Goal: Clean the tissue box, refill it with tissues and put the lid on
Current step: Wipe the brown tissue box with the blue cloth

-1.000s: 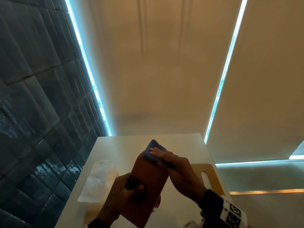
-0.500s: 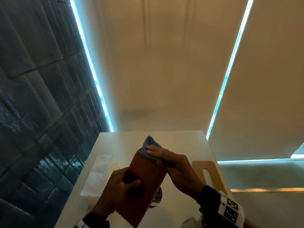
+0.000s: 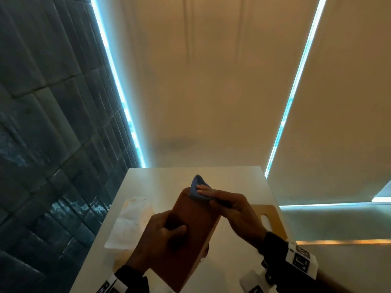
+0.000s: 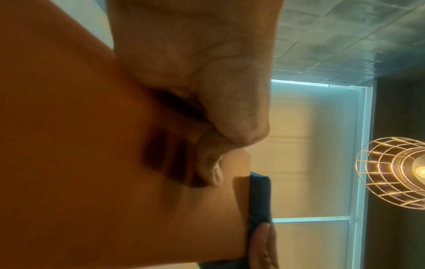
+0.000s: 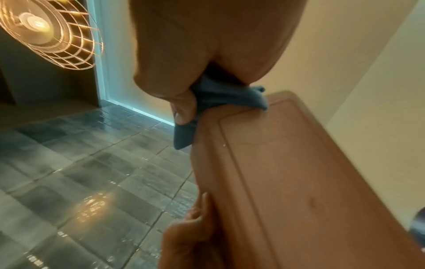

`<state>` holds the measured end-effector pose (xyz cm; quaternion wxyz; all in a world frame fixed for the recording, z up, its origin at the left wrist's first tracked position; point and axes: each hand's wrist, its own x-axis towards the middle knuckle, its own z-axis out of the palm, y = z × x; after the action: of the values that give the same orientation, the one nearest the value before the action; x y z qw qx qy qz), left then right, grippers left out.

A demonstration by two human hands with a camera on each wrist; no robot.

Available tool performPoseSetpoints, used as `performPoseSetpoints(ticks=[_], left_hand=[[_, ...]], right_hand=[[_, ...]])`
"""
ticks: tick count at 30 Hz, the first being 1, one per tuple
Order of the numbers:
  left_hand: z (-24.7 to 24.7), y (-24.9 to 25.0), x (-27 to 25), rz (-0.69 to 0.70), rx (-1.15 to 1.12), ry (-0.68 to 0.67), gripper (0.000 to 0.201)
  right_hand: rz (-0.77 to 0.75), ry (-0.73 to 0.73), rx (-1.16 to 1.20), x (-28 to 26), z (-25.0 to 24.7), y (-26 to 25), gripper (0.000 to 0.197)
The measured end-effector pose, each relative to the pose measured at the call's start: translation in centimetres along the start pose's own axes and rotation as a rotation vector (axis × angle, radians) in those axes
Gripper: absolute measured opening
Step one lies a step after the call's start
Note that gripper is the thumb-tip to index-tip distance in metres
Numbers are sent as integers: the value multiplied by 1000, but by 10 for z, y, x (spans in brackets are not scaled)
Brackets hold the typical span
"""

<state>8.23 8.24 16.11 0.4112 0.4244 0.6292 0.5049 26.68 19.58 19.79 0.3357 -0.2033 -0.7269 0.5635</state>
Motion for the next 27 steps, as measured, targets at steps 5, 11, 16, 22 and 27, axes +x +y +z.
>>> performPoseSetpoints(ticks=[5, 11, 16, 22, 27], left_hand=[[7, -1, -4, -11, 46, -34, 40], [11, -2, 1, -78, 120, 26, 24], [9, 3, 0, -106, 114, 1, 19], [9, 3, -3, -95, 55, -11, 25], [2, 1, -4, 2, 86, 35, 23]], right_hand=[[239, 154, -64, 12, -8, 13, 31], [123, 151, -122, 4, 14, 13, 33], [-184, -4, -319, -3, -7, 31, 54], [-555, -288, -751, -2, -8, 38, 51], [-126, 51, -101, 4, 10, 25, 31]])
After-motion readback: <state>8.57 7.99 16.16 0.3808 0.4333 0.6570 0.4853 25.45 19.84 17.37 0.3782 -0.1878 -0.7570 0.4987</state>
